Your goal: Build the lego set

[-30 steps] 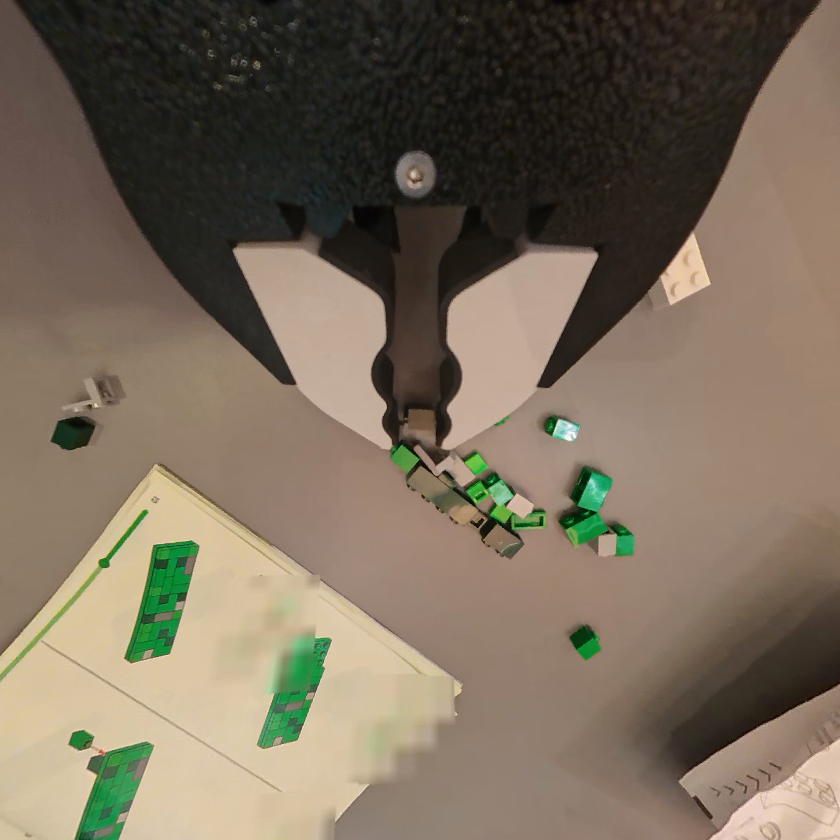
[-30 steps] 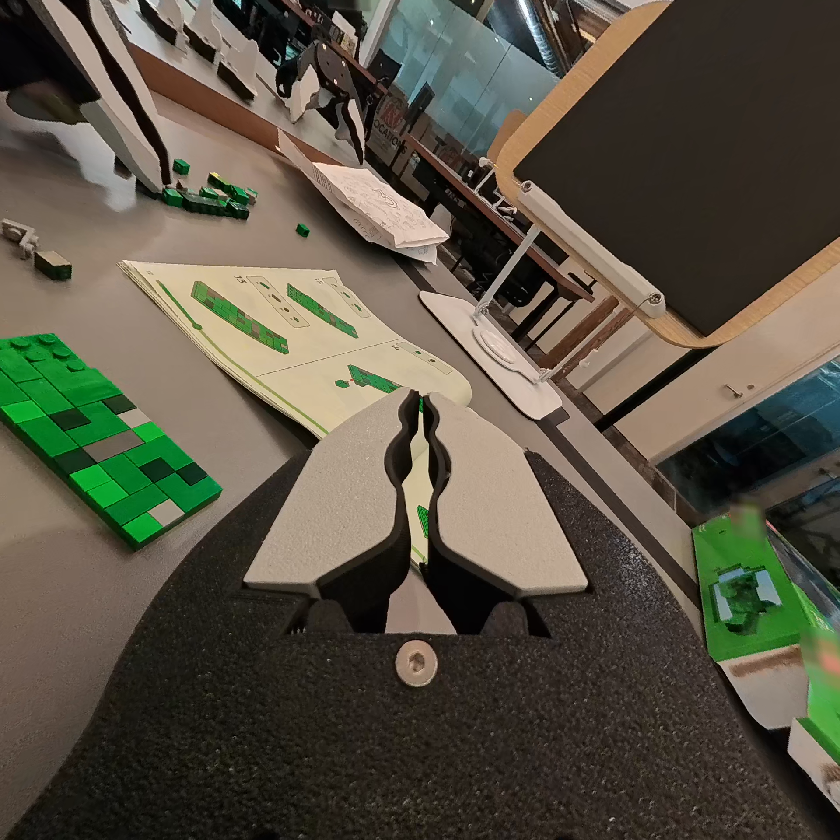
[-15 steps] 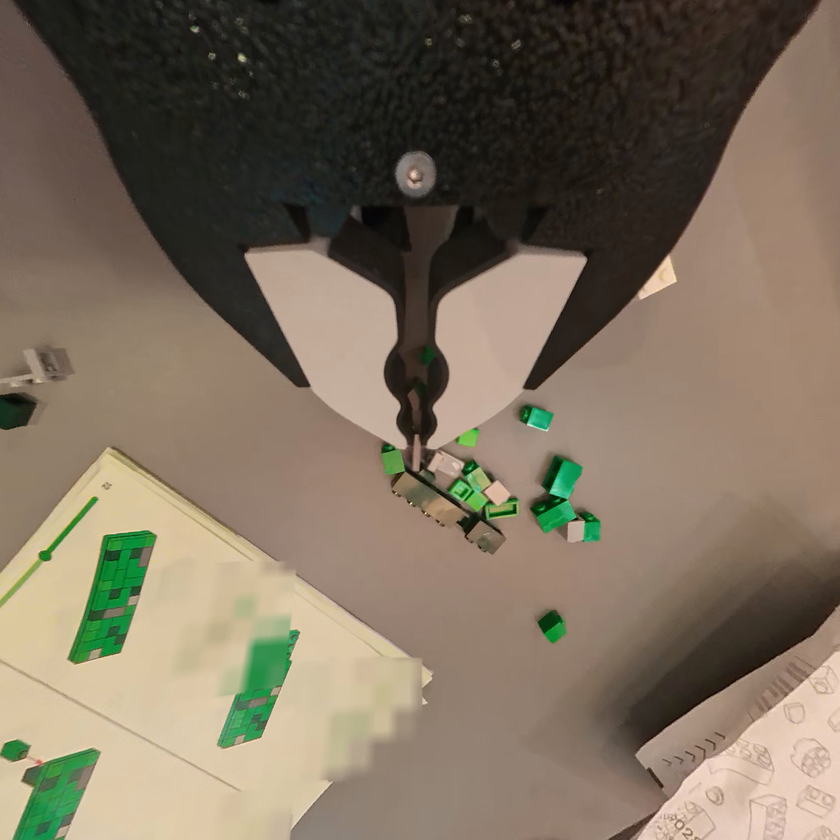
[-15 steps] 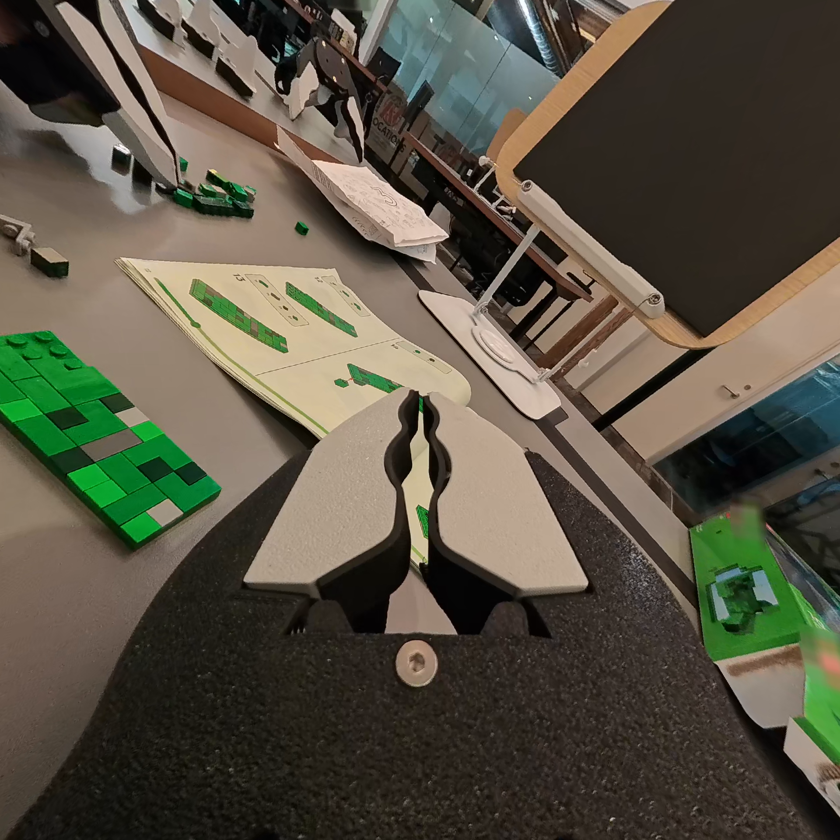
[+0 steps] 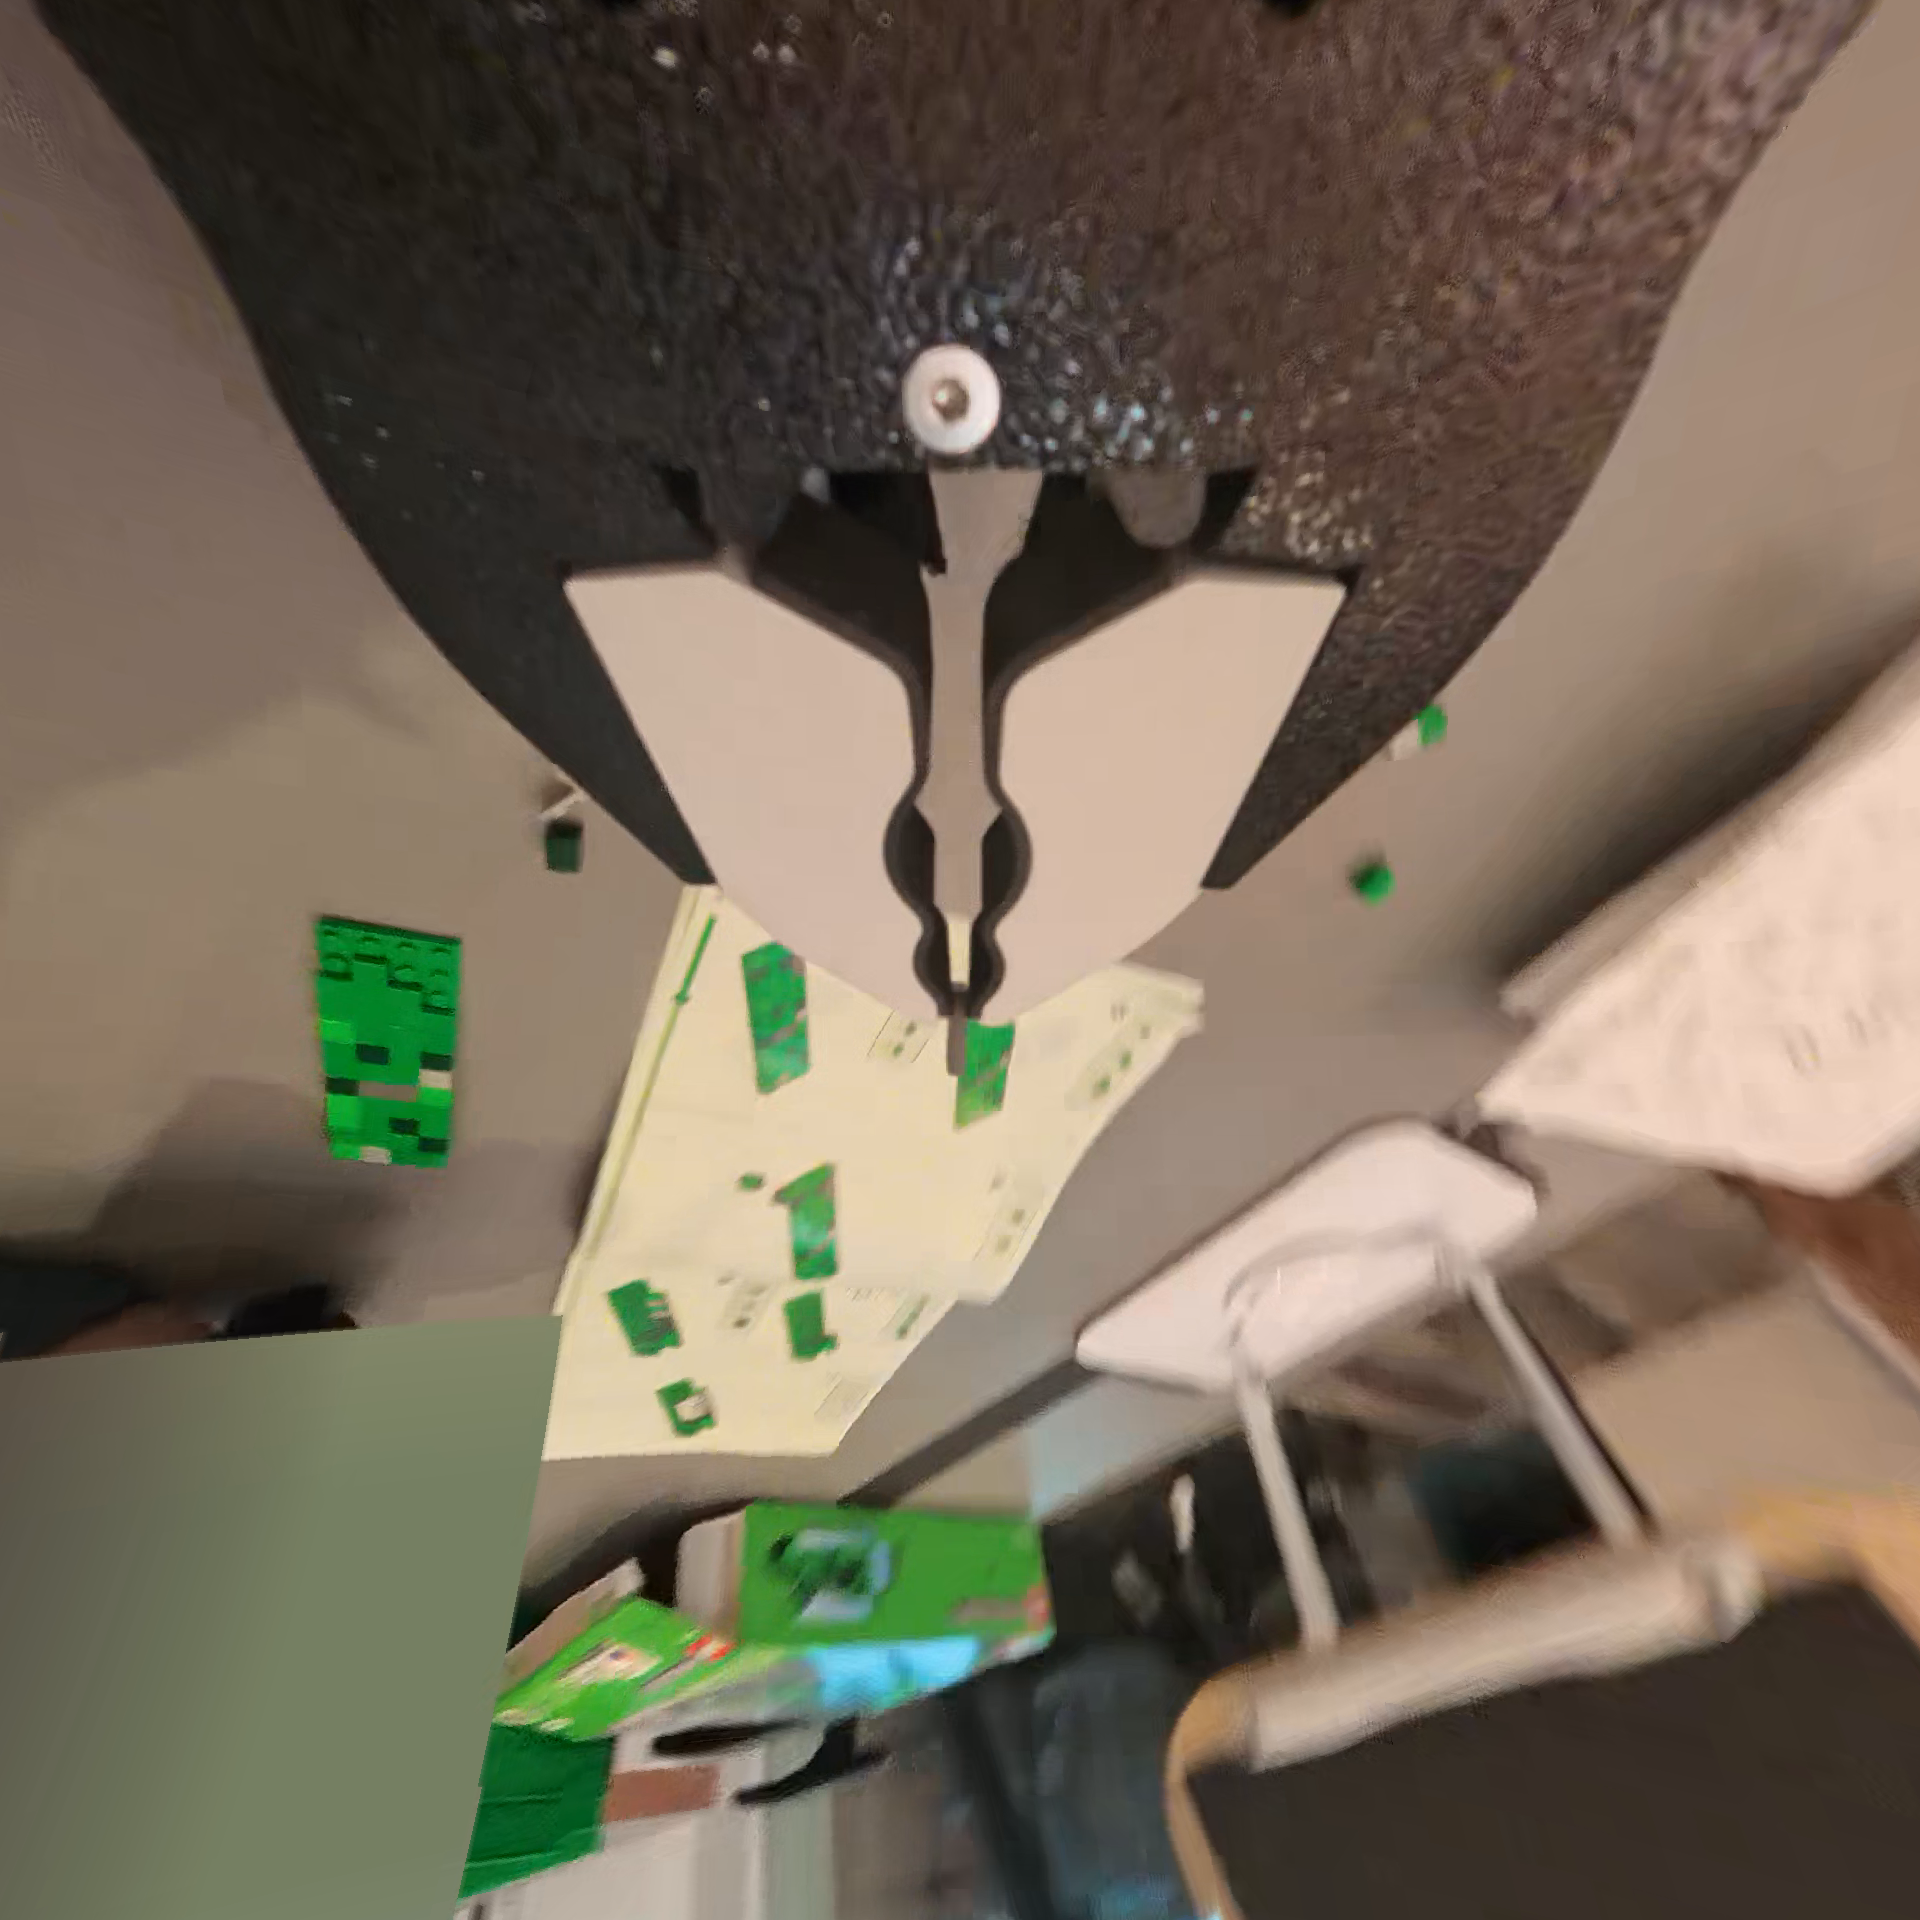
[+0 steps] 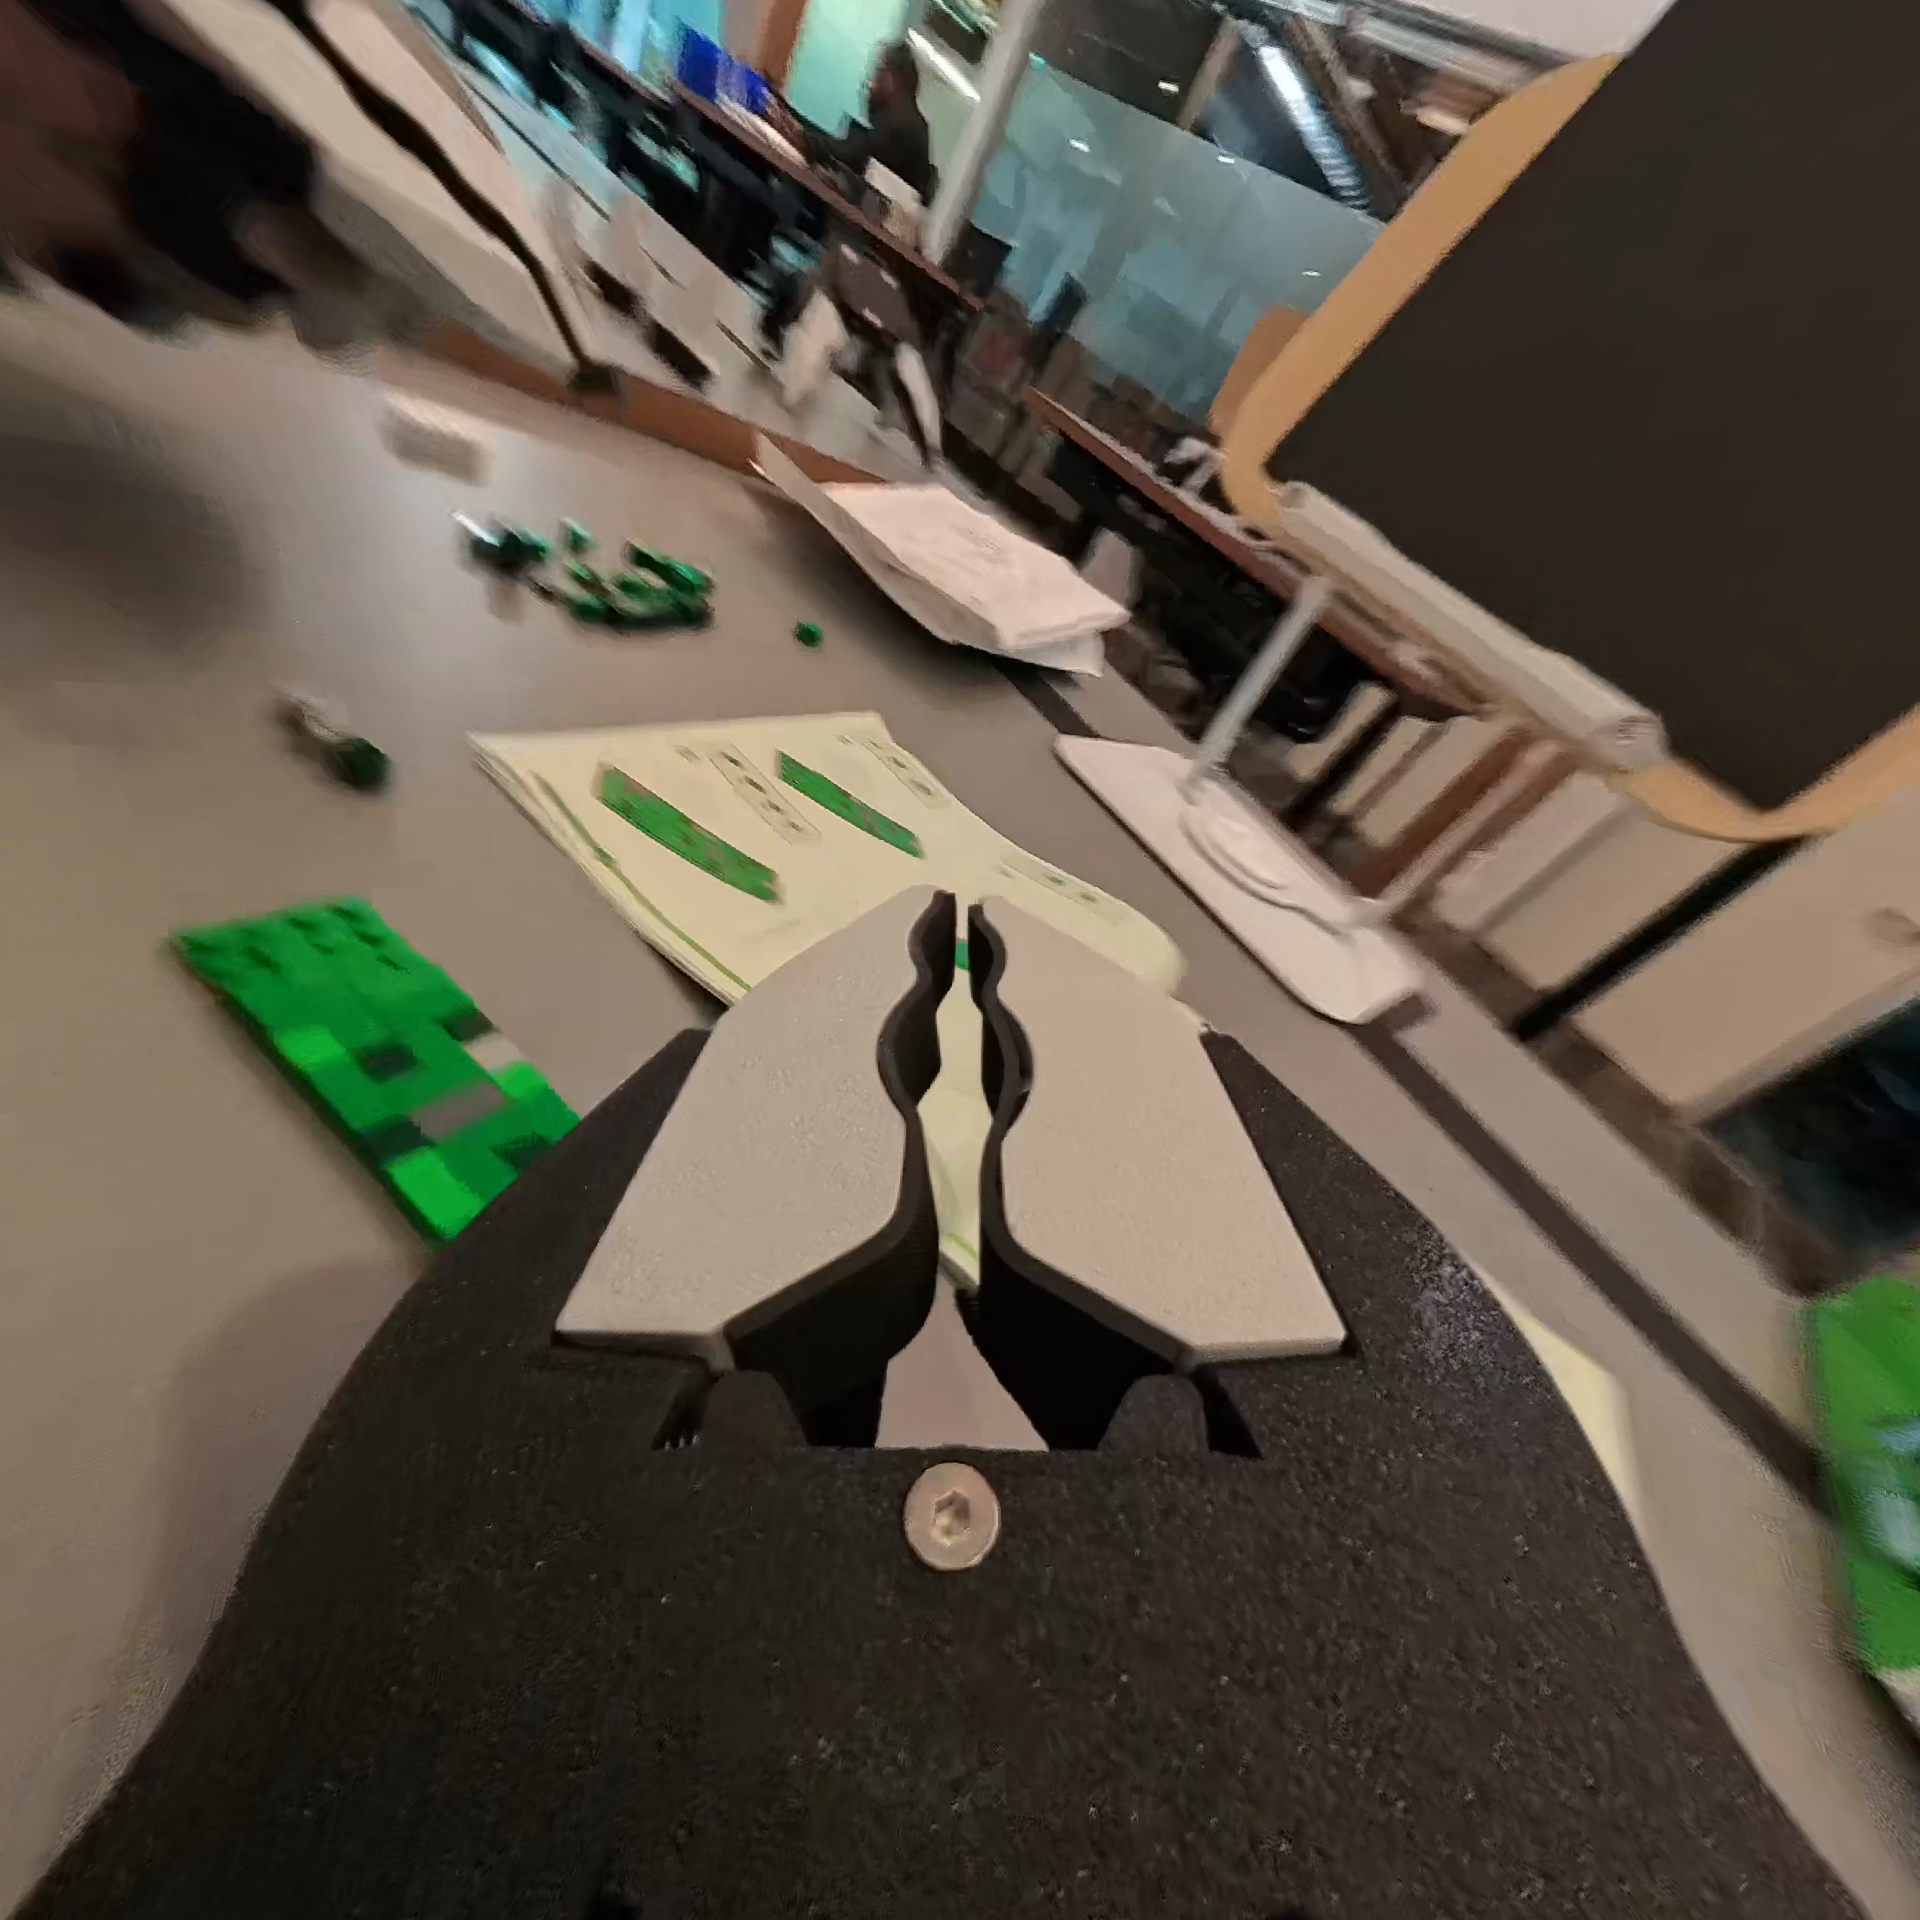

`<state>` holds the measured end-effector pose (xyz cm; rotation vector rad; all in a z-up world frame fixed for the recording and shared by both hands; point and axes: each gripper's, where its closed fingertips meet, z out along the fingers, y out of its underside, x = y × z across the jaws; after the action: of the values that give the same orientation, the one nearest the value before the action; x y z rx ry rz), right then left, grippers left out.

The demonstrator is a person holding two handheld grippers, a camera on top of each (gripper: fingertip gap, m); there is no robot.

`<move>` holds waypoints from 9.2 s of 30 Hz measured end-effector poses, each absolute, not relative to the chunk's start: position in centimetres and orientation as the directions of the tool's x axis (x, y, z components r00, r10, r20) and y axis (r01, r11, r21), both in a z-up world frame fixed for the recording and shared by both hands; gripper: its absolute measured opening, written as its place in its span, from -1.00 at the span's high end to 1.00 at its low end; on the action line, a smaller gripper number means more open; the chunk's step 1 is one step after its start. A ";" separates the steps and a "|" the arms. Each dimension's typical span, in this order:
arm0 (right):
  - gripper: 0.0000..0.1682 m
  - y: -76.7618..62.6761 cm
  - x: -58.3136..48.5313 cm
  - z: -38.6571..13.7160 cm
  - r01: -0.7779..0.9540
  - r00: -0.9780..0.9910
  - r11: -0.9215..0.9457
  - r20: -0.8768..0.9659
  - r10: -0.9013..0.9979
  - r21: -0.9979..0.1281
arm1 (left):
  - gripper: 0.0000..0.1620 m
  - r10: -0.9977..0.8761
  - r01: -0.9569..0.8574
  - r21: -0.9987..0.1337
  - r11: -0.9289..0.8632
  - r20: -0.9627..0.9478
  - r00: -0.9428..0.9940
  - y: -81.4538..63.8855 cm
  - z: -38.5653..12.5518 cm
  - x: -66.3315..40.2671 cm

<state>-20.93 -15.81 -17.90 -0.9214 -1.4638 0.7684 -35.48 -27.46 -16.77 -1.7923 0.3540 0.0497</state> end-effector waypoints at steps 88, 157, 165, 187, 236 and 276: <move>0.61 -22.0 -18.5 -26.2 0.451 -0.750 0.548 0.035 0.661 -0.705 | 0.91 -0.694 -0.439 -0.821 -0.365 -0.074 0.716 -27.0 -24.0 -23.2; 0.61 -22.3 -18.6 -25.9 0.423 -0.748 0.518 0.036 0.663 -0.744 | 0.83 -0.624 -0.369 -0.763 -0.531 0.058 0.779 -25.6 -25.7 -22.4; 0.61 -22.3 -18.6 -25.8 0.430 -0.744 0.500 0.018 0.667 -0.752 | 0.46 -0.676 -0.506 -0.799 -0.325 -0.178 0.715 -26.2 -24.4 -23.5; 0.61 -23.9 -18.0 -22.2 0.370 -0.771 0.374 -0.057 0.634 -0.850 | 0.80 -0.401 -0.891 -0.402 0.211 -0.867 0.296 -26.2 -21.6 -20.9; 0.93 -22.0 -22.5 -20.8 0.073 -0.319 0.928 0.873 0.369 -0.366 | 0.86 -0.366 -0.763 -0.637 0.108 -0.739 0.565 -25.3 -19.3 -23.3; 0.92 -20.5 -22.9 -20.4 0.115 -0.177 0.992 0.981 0.072 -0.052 | 0.55 -0.573 -0.284 -0.923 -0.259 -0.090 0.815 -24.5 -21.2 -22.2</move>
<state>-22.87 -20.49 -20.38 -0.1389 -1.7508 -0.0378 -22.18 -24.48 -21.22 -1.8563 0.6498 -0.3156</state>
